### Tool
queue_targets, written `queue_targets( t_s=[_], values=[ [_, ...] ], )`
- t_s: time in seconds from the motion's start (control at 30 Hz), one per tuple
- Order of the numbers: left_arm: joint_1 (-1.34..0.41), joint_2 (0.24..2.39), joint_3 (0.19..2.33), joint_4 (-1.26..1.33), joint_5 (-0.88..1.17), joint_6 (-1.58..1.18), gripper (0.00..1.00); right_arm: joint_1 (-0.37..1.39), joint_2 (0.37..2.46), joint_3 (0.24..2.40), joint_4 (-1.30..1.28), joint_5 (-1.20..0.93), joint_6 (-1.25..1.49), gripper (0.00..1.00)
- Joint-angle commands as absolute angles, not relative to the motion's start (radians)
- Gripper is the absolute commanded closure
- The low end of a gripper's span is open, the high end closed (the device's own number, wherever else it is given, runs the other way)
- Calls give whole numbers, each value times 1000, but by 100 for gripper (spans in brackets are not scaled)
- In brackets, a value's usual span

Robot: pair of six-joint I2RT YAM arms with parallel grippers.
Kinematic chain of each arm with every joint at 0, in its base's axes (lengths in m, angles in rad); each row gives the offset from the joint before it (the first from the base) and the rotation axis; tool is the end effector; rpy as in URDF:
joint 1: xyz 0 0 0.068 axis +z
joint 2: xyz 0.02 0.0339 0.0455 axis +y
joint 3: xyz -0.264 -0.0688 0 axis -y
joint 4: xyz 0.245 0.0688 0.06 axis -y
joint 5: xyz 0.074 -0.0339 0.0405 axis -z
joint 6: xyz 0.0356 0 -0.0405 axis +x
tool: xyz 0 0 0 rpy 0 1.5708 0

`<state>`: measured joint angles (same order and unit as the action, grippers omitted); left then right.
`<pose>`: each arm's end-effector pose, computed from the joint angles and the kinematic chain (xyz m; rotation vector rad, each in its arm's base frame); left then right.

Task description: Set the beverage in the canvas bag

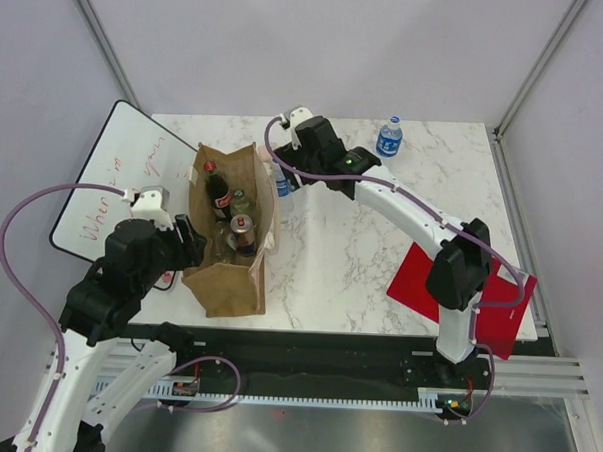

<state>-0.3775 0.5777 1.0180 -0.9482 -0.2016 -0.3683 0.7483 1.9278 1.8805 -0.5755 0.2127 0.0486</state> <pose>0.0863 -0.0266 0.3634 -0.1137 2.0738 -0.2487 0.3336 0.2994 0.3457 -0.6358 2.0914 0.2197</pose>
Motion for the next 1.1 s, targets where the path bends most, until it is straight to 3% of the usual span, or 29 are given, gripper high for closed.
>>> queue_targets(
  t_s=[0.0,0.6,1.07],
  values=[
    [-379,580,1055,-962,-222,-328,36,738,1931,1823,-465,105,-64,18],
    [-379,591,1083,-1012,-253,-344,37,724,2075,1833,-255,-77,-153,16],
    [-379,607,1074,-1008,-255,-350,40,722,2141,1853,-213,-80,-155,19]
  ],
)
